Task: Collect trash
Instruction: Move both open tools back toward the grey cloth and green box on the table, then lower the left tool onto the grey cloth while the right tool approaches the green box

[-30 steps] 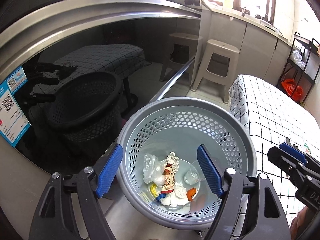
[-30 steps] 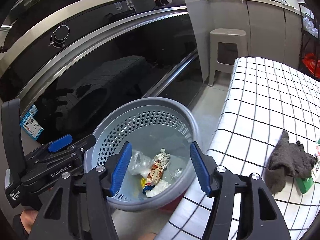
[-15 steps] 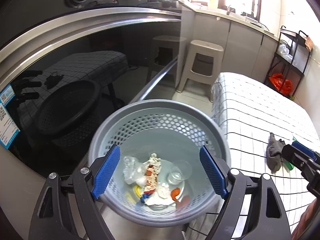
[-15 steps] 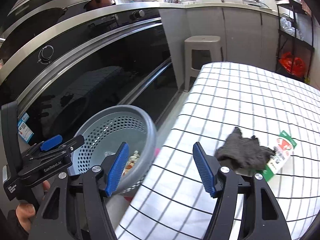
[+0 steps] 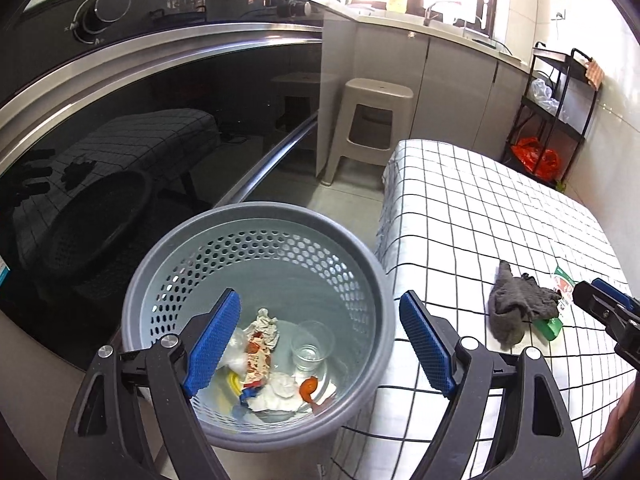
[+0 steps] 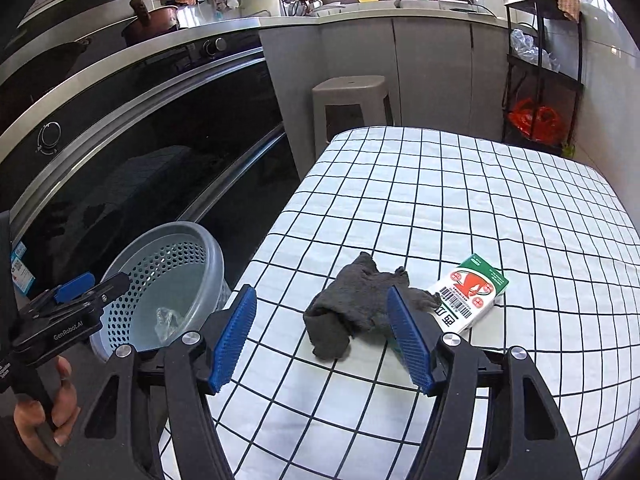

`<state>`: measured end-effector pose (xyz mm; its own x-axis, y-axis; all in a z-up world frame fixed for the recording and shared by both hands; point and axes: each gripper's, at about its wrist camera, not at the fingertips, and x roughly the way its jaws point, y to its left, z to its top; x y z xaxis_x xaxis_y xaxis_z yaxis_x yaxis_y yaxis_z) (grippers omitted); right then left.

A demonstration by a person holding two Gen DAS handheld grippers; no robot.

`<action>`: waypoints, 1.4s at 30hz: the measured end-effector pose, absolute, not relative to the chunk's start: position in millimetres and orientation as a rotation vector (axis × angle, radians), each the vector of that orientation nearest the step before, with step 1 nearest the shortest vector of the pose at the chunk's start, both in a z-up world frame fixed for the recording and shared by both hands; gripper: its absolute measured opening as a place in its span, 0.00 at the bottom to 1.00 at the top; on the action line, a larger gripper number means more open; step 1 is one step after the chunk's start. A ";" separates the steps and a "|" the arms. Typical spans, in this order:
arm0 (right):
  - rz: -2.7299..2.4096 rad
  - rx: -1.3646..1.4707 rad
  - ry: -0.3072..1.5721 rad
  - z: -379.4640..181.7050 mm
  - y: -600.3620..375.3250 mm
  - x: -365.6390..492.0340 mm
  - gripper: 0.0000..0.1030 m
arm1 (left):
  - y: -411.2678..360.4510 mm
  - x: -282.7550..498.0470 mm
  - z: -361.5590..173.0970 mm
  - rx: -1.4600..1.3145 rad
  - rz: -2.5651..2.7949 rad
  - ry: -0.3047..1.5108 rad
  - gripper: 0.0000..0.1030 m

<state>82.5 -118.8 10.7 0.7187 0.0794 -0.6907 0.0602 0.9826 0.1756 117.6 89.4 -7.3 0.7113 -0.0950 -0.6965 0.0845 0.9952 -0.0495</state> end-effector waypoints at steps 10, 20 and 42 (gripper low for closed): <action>-0.026 0.247 0.771 -2.0 -159.0 72.9 0.63 | 59.7 118.5 -12.2 0.007 -0.132 0.797 0.78; -0.057 0.320 0.745 0.9 -199.2 62.9 0.63 | 20.2 119.4 -12.1 0.072 -0.168 0.789 0.78; -0.077 0.304 0.839 -36.7 -214.6 65.9 0.65 | -59.5 147.3 -16.7 0.115 -0.264 0.782 0.80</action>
